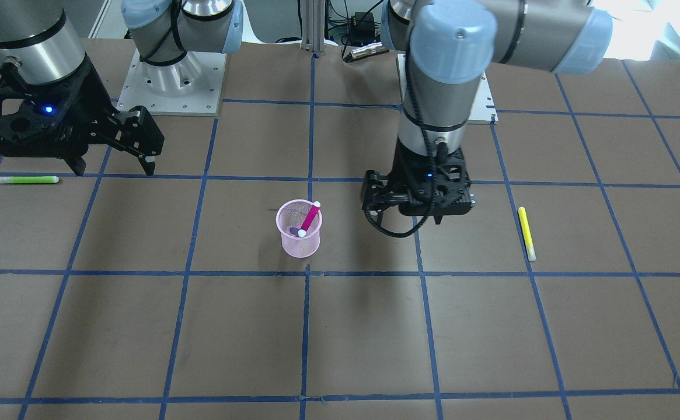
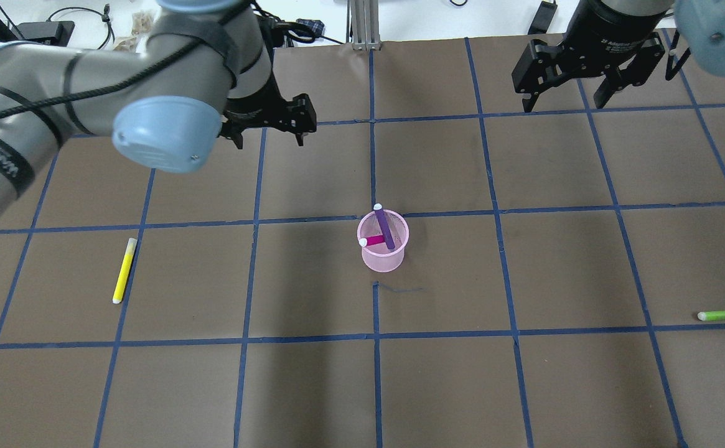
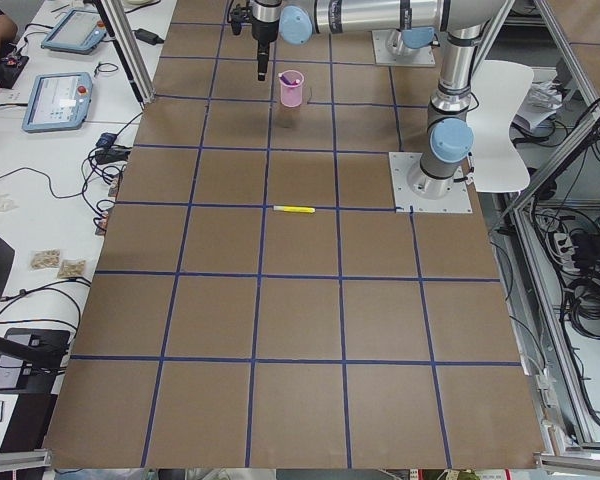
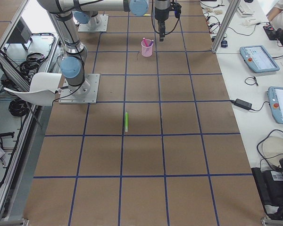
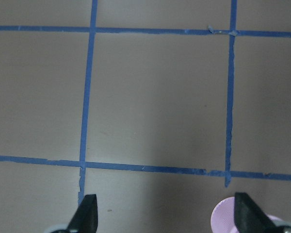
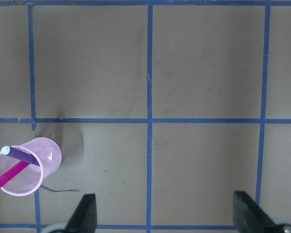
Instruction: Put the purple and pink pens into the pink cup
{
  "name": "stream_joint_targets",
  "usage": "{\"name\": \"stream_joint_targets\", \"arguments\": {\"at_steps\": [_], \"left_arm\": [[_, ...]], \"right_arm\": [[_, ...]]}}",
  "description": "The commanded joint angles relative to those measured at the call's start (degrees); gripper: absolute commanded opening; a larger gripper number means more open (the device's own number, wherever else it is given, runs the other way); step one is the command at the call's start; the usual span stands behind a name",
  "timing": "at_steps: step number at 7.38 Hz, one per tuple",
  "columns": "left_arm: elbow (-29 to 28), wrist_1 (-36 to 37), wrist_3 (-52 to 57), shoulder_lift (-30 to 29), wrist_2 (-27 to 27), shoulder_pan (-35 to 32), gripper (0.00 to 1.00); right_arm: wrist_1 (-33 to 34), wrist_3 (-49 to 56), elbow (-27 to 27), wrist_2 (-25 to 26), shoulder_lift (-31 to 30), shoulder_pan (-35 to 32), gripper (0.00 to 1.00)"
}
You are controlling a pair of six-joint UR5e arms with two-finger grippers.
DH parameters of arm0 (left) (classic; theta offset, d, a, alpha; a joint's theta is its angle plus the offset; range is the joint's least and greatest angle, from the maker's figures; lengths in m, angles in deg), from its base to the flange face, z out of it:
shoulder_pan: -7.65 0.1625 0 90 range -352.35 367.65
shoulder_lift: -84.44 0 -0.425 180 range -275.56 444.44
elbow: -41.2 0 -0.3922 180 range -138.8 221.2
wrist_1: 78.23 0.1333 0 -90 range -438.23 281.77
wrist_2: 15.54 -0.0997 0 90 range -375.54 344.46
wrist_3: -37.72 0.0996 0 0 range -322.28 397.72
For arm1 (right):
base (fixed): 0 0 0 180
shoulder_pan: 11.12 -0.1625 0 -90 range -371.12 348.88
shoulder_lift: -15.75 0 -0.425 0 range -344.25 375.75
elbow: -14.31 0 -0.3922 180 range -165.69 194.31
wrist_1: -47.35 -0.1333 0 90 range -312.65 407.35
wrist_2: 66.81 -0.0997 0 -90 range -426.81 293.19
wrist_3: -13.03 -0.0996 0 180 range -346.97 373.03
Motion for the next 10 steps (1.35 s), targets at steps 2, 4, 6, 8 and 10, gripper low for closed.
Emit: {"name": "stream_joint_targets", "arguments": {"at_steps": [2,4,6,8,10], "left_arm": [[-0.7,-13.3,9.0,4.6,0.5,8.5,1.0],[0.0,-17.4,13.7,6.6,0.5,9.0,1.0],[0.4,-20.8,18.4,9.1,0.2,10.9,1.0],[0.5,-20.8,18.2,10.2,0.4,11.1,1.0],[0.7,-20.9,18.2,10.3,0.3,11.3,1.0]], "right_arm": [[-2.6,-4.5,-0.7,0.8,-0.7,-0.3,1.0],[-2.7,-4.5,-0.6,1.0,-1.1,-0.2,1.0],[-2.7,-4.6,-0.4,1.0,-1.1,-0.2,1.0],[-2.7,-4.6,-0.2,1.0,-1.1,-0.2,1.0],[-2.7,-4.6,-0.2,1.0,-1.1,-0.2,1.0]]}}
